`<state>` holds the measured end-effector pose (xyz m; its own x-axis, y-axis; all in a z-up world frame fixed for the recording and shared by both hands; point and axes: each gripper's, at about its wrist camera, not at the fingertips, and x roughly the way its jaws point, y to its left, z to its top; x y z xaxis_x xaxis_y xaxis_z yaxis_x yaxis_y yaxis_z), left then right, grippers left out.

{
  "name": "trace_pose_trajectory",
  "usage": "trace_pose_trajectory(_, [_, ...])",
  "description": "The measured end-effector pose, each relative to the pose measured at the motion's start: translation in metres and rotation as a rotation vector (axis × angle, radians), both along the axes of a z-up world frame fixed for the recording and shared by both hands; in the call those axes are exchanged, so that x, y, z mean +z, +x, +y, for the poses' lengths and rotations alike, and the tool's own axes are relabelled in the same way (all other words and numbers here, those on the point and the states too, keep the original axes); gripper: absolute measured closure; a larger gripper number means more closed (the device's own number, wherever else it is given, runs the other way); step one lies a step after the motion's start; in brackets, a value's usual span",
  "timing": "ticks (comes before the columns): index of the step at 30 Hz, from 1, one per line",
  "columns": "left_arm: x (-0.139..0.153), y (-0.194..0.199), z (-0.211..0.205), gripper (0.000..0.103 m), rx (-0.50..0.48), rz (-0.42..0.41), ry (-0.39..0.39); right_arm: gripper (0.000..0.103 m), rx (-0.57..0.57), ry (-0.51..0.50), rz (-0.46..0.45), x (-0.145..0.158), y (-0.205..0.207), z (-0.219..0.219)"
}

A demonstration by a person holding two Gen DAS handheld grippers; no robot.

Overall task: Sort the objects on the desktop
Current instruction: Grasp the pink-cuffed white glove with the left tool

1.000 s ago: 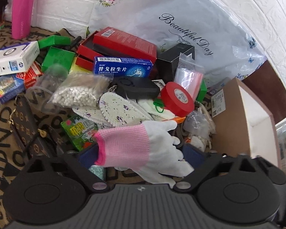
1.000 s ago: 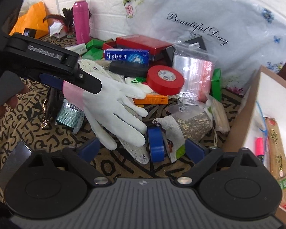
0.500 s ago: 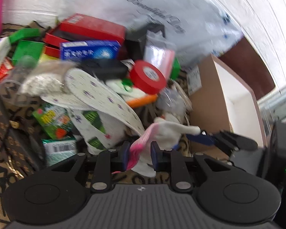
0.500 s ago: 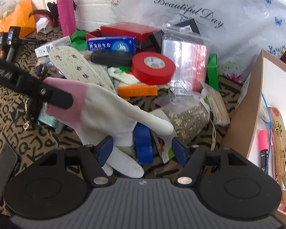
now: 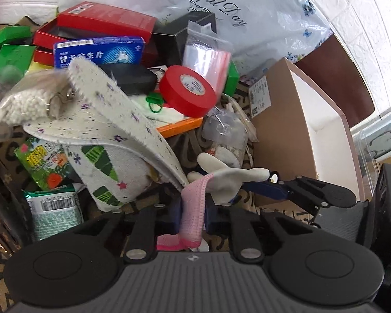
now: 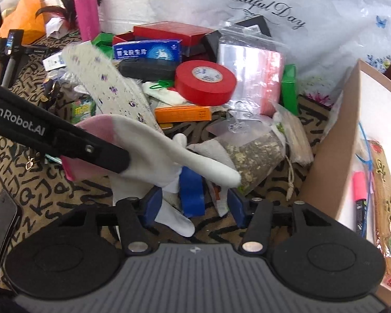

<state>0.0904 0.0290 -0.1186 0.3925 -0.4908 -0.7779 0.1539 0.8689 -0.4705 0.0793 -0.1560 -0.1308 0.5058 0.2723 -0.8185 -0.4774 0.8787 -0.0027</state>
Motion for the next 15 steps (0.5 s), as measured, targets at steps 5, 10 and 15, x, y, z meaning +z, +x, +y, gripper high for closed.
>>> trace_pose_trajectory(5, [-0.004, 0.000, 0.001, 0.084, 0.006, 0.014, 0.002, 0.060, -0.020, -0.018, 0.024, -0.010, 0.007, 0.003])
trace_pose_trajectory(10, [-0.006, 0.002, -0.008, 0.086, -0.028, 0.020, 0.005, 0.075, 0.004, -0.028, 0.026, -0.018, 0.009, 0.010])
trace_pose_trajectory(15, [-0.009, 0.002, -0.022, 0.087, -0.068, 0.033, 0.019, 0.086, 0.027, -0.018, 0.036, -0.016, 0.003, 0.011])
